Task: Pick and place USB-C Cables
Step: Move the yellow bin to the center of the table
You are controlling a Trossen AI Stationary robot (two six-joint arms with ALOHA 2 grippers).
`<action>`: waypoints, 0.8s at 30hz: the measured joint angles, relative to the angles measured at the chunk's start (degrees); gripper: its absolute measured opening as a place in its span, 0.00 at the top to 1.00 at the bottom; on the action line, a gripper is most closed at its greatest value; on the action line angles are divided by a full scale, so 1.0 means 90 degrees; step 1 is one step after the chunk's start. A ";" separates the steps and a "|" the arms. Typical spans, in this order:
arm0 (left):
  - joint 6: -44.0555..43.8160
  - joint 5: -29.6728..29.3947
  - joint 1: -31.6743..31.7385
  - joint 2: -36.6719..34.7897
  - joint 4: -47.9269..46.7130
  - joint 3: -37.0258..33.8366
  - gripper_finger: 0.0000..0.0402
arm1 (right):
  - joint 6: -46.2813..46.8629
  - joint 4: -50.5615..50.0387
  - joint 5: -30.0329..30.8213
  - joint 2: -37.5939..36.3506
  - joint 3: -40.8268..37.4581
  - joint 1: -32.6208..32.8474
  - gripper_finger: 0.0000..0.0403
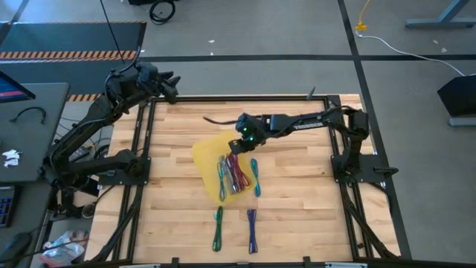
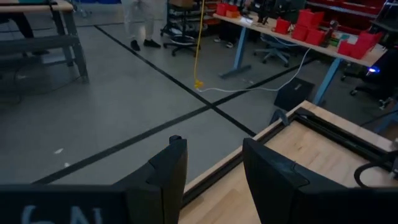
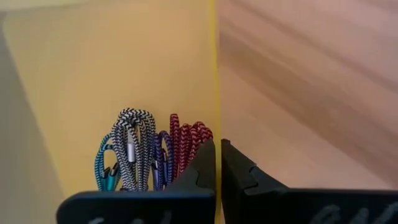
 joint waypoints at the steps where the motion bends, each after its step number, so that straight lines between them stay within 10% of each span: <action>1: -0.0001 -0.0002 0.0000 0.0001 -0.0038 0.0000 0.60 | -0.0024 0.0046 -0.0066 0.0076 0.0000 0.0017 0.99; 24: -0.0180 0.0097 -0.0017 0.0009 -0.0336 0.0000 0.60 | -0.2257 -0.2518 -0.0116 -0.0324 0.0007 -0.0932 0.99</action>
